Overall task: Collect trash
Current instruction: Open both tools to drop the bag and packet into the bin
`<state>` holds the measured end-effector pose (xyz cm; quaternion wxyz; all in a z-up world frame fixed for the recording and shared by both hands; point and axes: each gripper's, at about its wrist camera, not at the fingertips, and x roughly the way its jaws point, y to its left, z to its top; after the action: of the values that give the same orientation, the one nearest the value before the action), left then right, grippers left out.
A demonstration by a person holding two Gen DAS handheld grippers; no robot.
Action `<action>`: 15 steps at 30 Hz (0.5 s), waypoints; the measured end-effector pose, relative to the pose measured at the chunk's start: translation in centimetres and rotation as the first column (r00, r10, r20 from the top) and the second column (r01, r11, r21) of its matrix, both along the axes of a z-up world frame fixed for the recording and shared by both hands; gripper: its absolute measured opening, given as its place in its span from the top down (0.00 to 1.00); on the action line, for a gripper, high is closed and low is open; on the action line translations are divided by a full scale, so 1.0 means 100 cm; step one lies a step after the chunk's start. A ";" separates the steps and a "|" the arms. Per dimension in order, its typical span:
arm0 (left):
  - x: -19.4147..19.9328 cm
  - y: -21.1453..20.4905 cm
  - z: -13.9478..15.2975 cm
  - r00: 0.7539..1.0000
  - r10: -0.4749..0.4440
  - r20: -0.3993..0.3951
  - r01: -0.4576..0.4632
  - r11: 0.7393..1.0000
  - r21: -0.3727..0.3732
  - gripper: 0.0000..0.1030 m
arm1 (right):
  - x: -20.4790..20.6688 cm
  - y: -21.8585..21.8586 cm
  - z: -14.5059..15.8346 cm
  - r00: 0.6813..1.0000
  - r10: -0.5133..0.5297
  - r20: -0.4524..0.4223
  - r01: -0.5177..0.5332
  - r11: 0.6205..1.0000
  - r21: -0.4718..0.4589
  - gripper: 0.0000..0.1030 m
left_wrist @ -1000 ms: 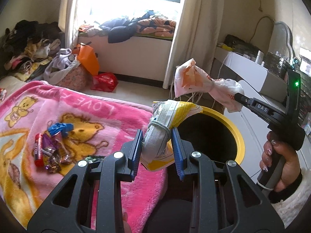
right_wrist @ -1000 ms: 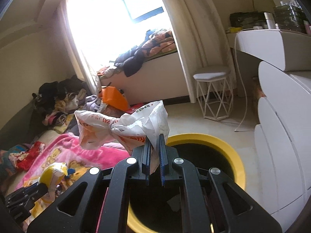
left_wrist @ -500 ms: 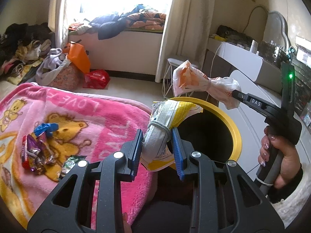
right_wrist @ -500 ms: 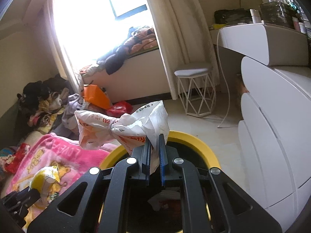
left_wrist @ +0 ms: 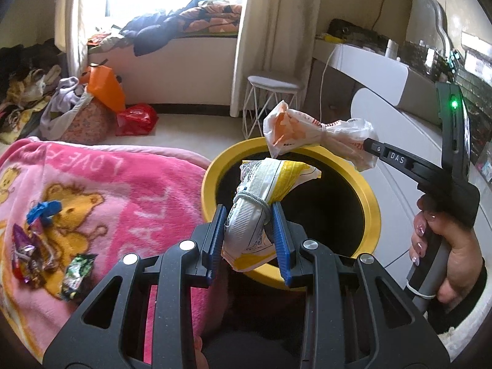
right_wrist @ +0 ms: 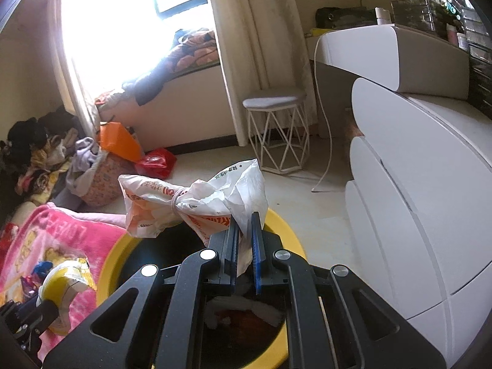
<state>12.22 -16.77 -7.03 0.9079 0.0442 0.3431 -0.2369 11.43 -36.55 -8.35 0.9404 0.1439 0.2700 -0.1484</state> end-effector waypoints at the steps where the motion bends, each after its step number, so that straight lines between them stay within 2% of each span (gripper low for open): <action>1: 0.002 -0.004 -0.003 1.000 -0.004 -0.006 0.004 1.000 0.004 0.77 | 0.000 -0.001 -0.001 1.000 -0.002 -0.006 0.002 1.000 -0.001 0.92; 7: 0.016 -0.021 -0.014 0.999 -0.012 -0.041 0.012 1.000 0.008 0.76 | 0.009 -0.005 -0.011 0.998 0.004 -0.056 -0.002 1.000 0.022 0.91; 11: 0.027 -0.028 -0.019 0.999 -0.003 -0.043 0.004 1.000 0.006 0.72 | 0.011 -0.009 -0.012 0.998 0.013 -0.063 -0.009 0.998 0.056 0.83; 13: 0.029 -0.026 -0.019 0.999 0.006 -0.040 -0.006 1.000 -0.008 0.61 | 0.012 -0.013 -0.013 0.998 0.018 -0.059 -0.014 0.997 0.075 0.77; 15: 0.028 -0.022 -0.018 0.999 0.020 -0.038 -0.021 0.999 -0.036 0.41 | 0.011 -0.013 -0.011 0.999 0.021 -0.046 -0.017 0.996 0.083 0.66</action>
<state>15.06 -18.94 -8.79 0.9043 0.0196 0.3562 -0.2344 12.52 -37.85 -9.46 0.9285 0.1766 0.2990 -0.1316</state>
